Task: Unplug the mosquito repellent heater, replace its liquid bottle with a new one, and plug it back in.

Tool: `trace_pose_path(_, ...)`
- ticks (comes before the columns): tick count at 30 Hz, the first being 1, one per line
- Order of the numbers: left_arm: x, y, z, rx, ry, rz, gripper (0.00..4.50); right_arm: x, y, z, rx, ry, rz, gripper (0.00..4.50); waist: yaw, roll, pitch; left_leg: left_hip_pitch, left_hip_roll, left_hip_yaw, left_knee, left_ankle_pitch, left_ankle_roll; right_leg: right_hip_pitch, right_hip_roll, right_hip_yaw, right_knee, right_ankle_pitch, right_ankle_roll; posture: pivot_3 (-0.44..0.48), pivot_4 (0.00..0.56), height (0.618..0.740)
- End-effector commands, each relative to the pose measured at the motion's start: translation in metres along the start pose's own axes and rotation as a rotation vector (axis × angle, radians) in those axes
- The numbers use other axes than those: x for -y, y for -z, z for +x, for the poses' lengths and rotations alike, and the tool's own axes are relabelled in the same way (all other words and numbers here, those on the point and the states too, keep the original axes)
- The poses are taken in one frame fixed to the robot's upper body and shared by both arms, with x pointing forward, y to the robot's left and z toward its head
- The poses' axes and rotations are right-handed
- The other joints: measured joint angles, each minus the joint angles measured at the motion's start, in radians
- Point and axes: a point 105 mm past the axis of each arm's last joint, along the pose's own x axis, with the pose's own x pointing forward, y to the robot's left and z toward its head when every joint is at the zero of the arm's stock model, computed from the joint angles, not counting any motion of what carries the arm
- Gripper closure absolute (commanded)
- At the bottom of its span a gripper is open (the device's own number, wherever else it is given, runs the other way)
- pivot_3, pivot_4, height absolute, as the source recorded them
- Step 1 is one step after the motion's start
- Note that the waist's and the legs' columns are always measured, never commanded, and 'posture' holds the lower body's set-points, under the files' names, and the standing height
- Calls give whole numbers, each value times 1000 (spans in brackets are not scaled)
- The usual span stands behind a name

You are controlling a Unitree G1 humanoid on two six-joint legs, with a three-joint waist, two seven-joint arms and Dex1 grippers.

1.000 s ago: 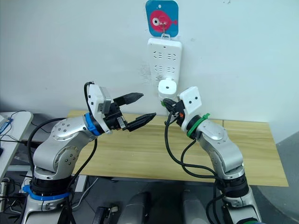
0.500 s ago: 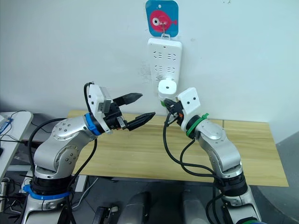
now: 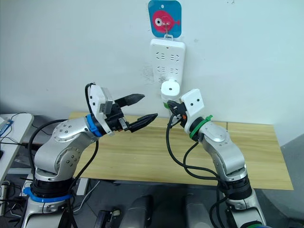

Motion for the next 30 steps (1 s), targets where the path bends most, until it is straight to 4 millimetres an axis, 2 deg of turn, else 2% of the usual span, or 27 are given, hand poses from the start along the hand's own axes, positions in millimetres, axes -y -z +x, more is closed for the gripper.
trace_pose_path(1, 3, -13, 2, 53, 20, 33, 0, 11, -16, -4, 60, 53, -38, 4456, 0, 0, 0, 0, 0, 0, 0, 0, 0, 0, 0, 0, 0, 0, 0, 62, 210, 740)
trace_pose_path(17, 1, -14, 3, 56, 22, 30, 0, 26, -15, -3, 49, 146, -64, 4456, 1, 0, 0, 0, -1, 0, 0, 0, 0, 0, 0, 0, 0, 0, 0, 52, 209, 740)
trace_pose_path(25, 0, -13, 3, 54, 19, 28, 0, 20, -15, -3, 51, 104, -43, 4456, 1, 0, 0, 0, -1, 0, 0, 0, 0, 0, 0, 0, 0, 0, 0, 48, 210, 740)
trace_pose_path(30, -5, -10, -1, 35, 2, 36, 0, 1, -14, -6, 32, -32, 22, 4456, 1, 0, 0, 0, 0, 0, 0, 0, 0, 0, 0, 0, 0, 0, 0, 49, 210, 740)
